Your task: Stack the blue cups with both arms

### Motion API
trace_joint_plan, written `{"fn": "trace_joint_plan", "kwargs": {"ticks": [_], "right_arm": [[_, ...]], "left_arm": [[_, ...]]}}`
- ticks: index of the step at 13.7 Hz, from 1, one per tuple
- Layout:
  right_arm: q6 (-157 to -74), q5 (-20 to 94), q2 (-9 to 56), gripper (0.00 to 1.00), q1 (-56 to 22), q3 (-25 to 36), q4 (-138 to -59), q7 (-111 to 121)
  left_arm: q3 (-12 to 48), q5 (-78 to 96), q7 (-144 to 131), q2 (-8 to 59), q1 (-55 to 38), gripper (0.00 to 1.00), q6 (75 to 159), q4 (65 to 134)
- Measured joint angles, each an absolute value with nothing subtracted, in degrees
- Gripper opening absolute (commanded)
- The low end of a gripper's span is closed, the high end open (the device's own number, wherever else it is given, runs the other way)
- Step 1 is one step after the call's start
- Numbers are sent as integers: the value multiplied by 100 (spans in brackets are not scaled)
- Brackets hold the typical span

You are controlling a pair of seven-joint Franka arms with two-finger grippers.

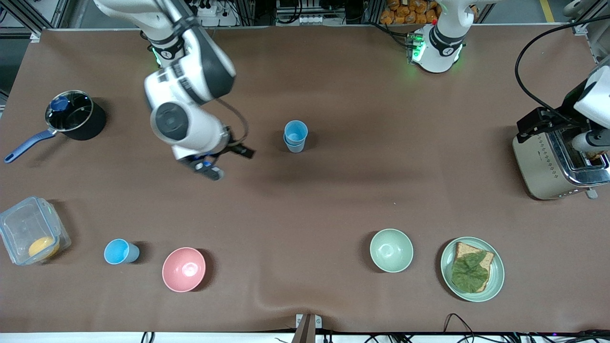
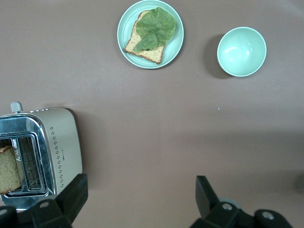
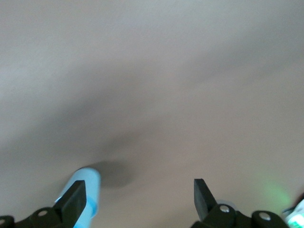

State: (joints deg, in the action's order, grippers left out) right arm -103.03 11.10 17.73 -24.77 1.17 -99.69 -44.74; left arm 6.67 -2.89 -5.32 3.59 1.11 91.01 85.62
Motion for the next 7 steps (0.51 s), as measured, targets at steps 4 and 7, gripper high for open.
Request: {"fn": "trace_joint_plan", "kwargs": {"ticks": [4, 7], "right_arm": [[-10000, 794, 1545, 100, -1439, 154, -9940, -2730], [-9690, 543, 952, 100, -932, 196, -9879, -1856]], "left_arm": [[660, -285, -511, 273, 88, 100, 8927, 8562], [670, -281, -511, 202, 75, 100, 8797, 8562]]}}
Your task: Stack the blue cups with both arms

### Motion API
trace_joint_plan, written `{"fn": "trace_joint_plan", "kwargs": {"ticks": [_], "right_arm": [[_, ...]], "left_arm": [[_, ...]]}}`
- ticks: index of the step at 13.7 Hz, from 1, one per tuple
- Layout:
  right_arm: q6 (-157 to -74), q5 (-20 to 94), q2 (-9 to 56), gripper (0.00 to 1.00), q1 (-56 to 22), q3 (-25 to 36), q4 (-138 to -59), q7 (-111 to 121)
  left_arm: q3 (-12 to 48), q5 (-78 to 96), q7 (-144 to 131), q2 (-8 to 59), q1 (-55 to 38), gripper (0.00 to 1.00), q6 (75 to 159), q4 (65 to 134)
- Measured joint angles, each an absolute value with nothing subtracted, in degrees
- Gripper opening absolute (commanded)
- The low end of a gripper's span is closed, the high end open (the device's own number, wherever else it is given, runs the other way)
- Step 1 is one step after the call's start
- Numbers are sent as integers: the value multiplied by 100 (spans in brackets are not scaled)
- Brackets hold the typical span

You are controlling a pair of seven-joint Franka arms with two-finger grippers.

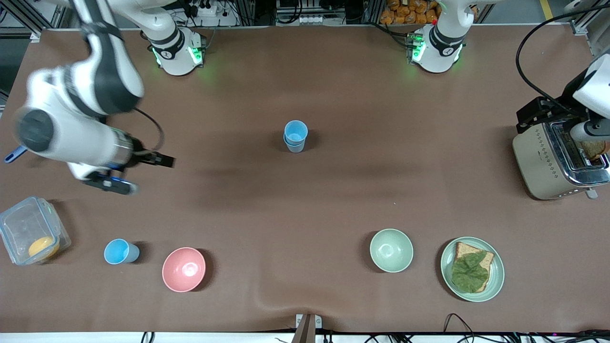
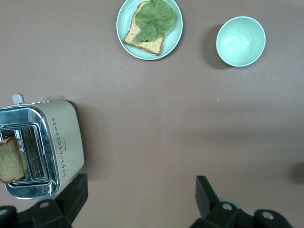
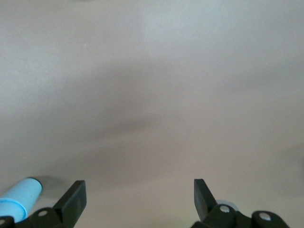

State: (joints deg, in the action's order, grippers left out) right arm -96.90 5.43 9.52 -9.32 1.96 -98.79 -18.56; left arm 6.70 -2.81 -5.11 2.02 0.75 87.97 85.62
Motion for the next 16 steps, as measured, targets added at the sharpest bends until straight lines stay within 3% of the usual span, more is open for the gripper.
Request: {"fn": "trace_joint_plan", "kwargs": {"ticks": [6, 10, 16], "right_arm": [[-8783, 499, -96, 100, 200, 175, -9805, -325], [-8364, 206, -175, 100, 513, 62, -9199, -128], [-8370, -63, -174, 100, 515, -9, -9055, 196]], "left_arm": [[753, -155, -654, 156, 66, 100, 8632, 8565], [753, -150, -661, 147, 67, 100, 8608, 8565], [757, -150, -661, 47, 64, 100, 8586, 8565]]}}
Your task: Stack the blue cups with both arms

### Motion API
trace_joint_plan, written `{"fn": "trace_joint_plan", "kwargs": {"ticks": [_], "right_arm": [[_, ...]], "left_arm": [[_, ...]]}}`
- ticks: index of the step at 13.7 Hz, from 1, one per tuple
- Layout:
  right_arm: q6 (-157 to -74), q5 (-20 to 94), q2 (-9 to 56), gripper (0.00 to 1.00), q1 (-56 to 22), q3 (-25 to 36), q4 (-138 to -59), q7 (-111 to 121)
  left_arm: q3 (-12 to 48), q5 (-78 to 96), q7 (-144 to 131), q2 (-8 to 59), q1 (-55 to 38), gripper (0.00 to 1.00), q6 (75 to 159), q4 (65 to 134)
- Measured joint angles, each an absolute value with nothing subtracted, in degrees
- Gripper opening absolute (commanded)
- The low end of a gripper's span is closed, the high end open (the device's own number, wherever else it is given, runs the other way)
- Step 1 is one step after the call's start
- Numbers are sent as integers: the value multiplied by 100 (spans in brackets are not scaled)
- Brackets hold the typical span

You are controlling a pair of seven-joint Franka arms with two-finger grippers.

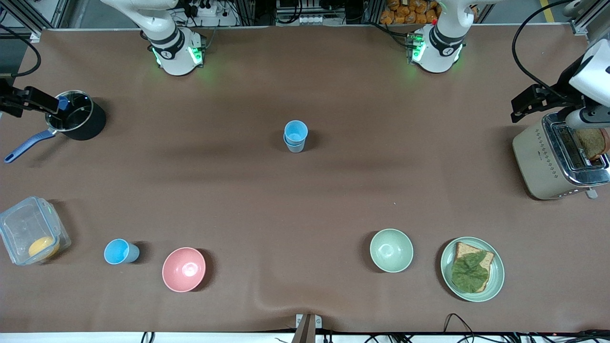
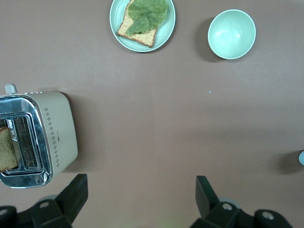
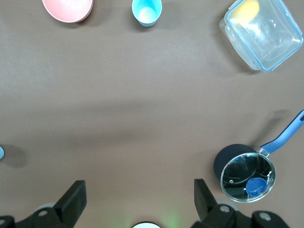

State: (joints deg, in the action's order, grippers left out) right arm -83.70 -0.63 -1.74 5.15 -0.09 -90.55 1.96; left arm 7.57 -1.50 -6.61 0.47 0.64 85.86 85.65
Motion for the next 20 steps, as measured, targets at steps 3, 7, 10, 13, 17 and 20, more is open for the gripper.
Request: {"fn": "trace_joint_plan", "kwargs": {"ticks": [3, 7, 10, 13, 17, 20], "right_arm": [[-8371, -82, -174, 100, 515, -10, -9053, 281], [-8384, -89, -174, 100, 515, -17, -9049, 290], [-8388, -91, -174, 100, 515, -19, -9042, 291], [-8388, -91, -174, 100, 515, -28, -9039, 293], [-8389, -93, -174, 100, 481, -36, -9027, 304], [-8389, -94, -174, 100, 449, -42, -9021, 304]], "left_arm": [[756, -150, -661, 47, 64, 100, 8586, 8566], [753, -150, -661, 47, 65, 100, 8586, 8546], [757, -150, -661, 47, 63, 100, 8586, 8515], [759, -150, -661, 46, 54, 100, 8514, 8466], [759, -150, -661, 46, 35, 100, 8496, 8460], [757, -150, -661, 46, 32, 100, 8494, 8460]]}}
